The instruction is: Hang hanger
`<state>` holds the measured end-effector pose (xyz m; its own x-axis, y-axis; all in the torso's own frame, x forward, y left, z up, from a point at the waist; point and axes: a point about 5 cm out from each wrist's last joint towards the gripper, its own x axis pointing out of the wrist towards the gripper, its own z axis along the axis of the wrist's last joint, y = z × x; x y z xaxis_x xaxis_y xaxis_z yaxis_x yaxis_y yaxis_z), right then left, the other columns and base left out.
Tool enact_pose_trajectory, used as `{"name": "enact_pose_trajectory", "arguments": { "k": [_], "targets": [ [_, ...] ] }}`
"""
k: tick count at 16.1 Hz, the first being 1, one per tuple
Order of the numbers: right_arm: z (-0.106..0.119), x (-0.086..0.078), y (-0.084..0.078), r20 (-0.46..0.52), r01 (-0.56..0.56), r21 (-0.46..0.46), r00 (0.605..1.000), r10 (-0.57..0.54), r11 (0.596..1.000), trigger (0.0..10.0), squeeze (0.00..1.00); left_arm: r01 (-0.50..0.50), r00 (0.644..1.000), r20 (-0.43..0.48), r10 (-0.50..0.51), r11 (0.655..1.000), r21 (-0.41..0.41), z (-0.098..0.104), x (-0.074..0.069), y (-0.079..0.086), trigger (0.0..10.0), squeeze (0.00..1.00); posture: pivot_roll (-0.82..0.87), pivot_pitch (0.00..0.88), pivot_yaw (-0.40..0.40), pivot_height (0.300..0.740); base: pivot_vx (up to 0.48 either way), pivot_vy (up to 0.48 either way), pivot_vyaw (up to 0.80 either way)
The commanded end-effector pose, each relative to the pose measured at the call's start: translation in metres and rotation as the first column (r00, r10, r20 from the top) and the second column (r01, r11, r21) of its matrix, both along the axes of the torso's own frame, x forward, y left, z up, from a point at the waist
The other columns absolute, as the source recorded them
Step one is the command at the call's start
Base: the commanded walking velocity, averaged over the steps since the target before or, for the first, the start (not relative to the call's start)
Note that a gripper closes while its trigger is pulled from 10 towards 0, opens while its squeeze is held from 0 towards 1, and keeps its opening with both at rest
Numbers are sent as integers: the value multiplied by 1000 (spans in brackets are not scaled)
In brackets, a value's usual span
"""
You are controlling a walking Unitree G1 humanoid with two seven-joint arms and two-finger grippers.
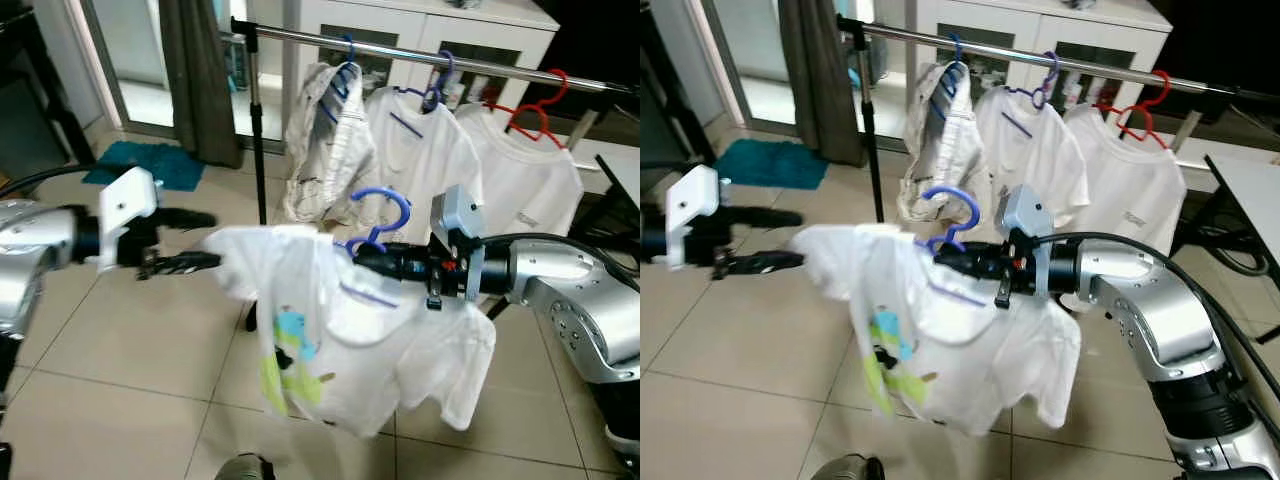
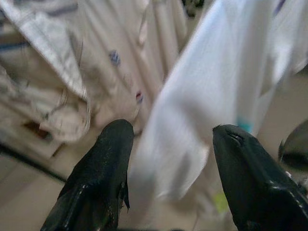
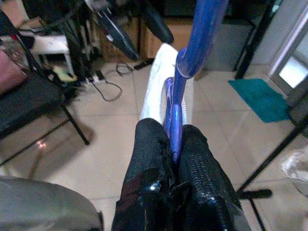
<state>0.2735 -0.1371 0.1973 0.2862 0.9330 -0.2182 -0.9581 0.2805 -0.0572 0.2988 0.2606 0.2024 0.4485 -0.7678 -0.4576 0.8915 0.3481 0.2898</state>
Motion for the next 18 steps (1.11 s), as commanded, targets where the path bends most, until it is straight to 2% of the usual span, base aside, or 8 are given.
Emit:
{"name": "enact_pose_trajectory", "arguments": {
  "k": [1,2,3,6,18],
  "targets": [
    [11,-3,-5,29,-15,21,999,14,1000,10000,0,-11,1000,-24,12,999,37,-9,-1,5,9961,0,-93,0,-25,740,0,0,0],
    [12,-5,-4,26,-30,25,999,29,999,10000,0,-23,999,-42,24,1000,16,-14,-1,8,1490,0,-94,0,-24,740,0,0,0],
    [13,-6,-4,25,-33,25,999,32,999,10000,0,-21,998,-52,21,1000,8,-15,-1,8,0,0,-95,0,-22,740,0,0,0],
    [13,-8,-6,21,-34,29,999,34,999,10000,0,-9,996,-87,10,1000,11,-18,-3,9,0,0,-95,0,-18,740,0,0,0],
    [13,-8,-4,13,-48,45,999,47,998,10000,0,-40,994,-102,34,997,-59,-18,-1,12,0,0,-86,0,-22,740,0,0,0]
  ]
}}
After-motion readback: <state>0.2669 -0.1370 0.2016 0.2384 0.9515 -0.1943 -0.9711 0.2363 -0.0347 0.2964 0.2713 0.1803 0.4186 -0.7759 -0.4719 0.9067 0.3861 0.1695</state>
